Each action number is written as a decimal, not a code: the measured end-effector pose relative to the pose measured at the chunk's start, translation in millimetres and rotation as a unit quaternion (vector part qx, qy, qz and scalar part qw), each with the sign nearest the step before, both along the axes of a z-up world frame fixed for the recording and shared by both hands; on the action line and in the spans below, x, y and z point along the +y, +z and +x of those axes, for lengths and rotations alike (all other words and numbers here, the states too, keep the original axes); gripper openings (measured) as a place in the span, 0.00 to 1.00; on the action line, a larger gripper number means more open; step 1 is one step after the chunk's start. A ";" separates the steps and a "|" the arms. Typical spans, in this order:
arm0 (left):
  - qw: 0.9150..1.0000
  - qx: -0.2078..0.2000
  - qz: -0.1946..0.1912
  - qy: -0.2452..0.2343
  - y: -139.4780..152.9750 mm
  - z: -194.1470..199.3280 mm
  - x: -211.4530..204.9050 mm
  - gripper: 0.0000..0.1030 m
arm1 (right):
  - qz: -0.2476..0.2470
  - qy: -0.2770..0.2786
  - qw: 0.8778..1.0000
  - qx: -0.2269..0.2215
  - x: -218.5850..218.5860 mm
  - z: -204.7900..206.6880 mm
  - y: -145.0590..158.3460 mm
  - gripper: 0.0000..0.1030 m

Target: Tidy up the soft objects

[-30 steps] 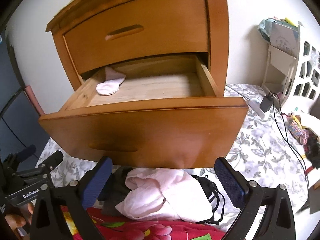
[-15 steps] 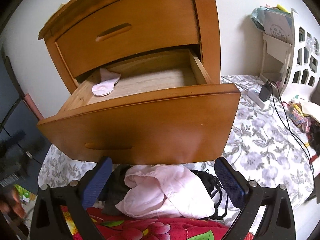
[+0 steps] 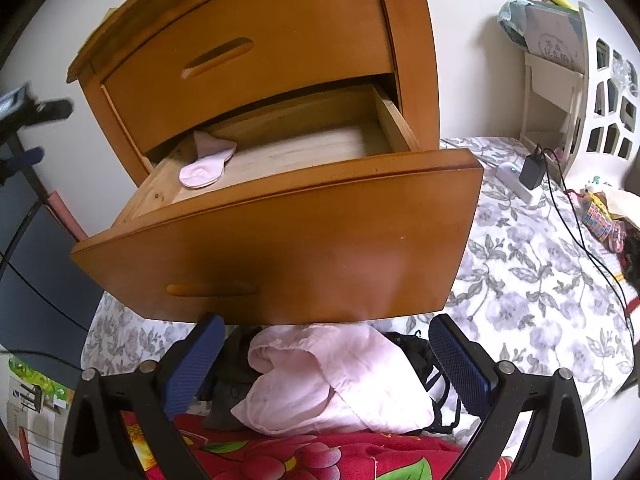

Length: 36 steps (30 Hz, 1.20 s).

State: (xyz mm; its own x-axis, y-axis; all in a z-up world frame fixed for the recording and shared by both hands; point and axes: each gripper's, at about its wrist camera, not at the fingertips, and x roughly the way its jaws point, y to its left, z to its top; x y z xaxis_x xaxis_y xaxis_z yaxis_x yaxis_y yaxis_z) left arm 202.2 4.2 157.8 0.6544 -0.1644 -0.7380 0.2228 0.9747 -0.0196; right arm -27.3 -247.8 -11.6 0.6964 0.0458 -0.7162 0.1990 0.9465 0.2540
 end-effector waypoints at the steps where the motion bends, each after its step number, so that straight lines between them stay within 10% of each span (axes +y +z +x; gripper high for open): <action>1: 1.000 0.015 -0.005 0.007 -4.2 9.6 -1.1 0.99 | 0.002 0.000 1.000 0.000 -0.4 0.0 -0.3 1.00; 7: 0.993 0.113 -0.027 0.024 -45.4 49.6 -17.3 0.98 | 0.012 0.003 1.000 0.001 -2.0 0.5 -2.6 1.00; 12: 0.977 0.191 -0.066 0.061 -88.3 81.0 -22.8 0.77 | 0.027 0.008 1.000 0.002 -3.2 1.8 -4.9 1.00; 27: 0.957 0.220 -0.069 0.178 -152.1 133.0 -18.1 0.39 | 0.066 0.021 0.998 -0.002 -7.7 3.4 -8.8 1.00; 36: 0.929 0.203 -0.161 0.263 -157.1 131.9 8.8 0.25 | 0.081 0.026 0.996 -0.007 -10.2 3.7 -10.2 1.00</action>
State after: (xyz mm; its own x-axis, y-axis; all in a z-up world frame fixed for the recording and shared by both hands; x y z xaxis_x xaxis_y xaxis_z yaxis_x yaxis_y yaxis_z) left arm 334.1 13.0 0.7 0.3854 -0.1550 -0.9097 -0.3731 0.8755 -0.3072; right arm -23.7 -258.0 -21.8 0.6991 0.1972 -0.6873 0.1456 0.9018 0.4069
